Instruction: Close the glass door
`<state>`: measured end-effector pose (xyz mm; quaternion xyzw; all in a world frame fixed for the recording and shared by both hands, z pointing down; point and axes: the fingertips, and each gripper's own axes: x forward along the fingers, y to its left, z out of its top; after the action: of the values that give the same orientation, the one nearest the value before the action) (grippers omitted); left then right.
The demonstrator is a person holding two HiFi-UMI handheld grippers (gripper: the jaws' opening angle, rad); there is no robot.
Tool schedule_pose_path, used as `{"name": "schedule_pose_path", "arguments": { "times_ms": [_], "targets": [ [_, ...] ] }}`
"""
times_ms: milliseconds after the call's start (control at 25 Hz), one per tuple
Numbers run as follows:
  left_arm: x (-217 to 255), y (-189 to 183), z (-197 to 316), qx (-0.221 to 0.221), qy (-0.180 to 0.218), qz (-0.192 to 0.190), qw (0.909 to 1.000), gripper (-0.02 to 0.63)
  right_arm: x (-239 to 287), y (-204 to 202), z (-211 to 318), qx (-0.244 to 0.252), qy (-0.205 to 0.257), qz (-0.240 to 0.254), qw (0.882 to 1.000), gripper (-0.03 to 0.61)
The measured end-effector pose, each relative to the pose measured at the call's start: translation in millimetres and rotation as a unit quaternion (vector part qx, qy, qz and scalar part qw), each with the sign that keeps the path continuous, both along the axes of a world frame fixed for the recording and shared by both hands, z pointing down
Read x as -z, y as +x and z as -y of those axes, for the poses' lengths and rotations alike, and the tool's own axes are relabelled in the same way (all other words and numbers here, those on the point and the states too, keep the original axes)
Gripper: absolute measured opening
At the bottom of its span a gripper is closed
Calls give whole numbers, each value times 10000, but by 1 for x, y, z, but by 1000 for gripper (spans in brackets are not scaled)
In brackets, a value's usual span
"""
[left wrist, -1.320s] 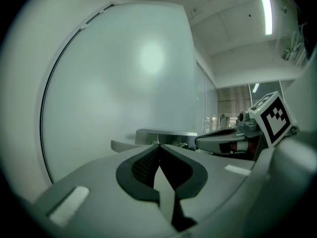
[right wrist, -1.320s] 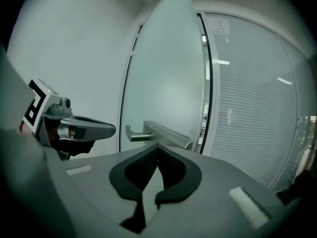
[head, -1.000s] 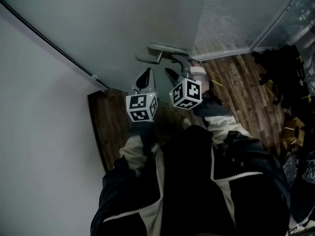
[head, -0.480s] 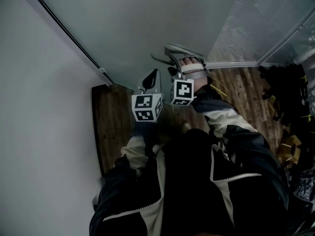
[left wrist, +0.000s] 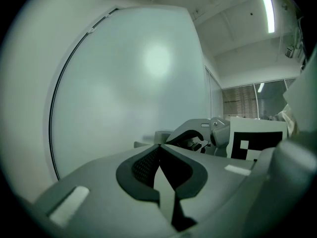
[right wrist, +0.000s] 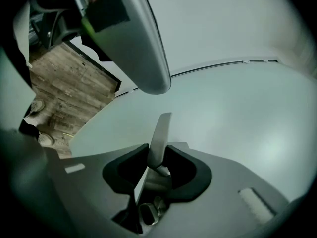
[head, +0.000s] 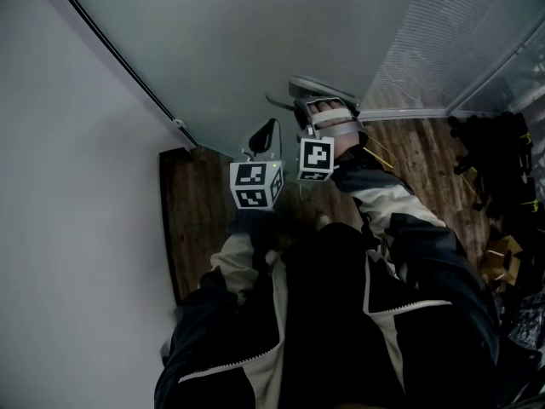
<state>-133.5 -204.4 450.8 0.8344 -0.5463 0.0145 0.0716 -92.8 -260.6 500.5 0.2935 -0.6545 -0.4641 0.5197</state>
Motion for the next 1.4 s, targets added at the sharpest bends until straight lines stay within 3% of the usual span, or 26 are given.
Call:
{"name": "schedule_pose_path", "arguments": {
  "times_ms": [240, 600, 800, 1400],
  "targets": [
    [1, 2, 2, -33, 24, 21, 10000, 2, -4, 4, 17, -55, 16, -54, 10000, 129],
    [7, 25, 16, -9, -89, 327, 9994, 2, 4, 43, 83, -132, 46, -332, 9994, 130],
    [9, 19, 31, 163, -97, 357, 9992, 3, -1, 50, 133, -115, 163, -488, 9986, 130],
    [32, 54, 94, 417, -122, 404, 9982, 3, 1, 77, 300, -114, 258, -1014, 9944, 135]
  ]
}}
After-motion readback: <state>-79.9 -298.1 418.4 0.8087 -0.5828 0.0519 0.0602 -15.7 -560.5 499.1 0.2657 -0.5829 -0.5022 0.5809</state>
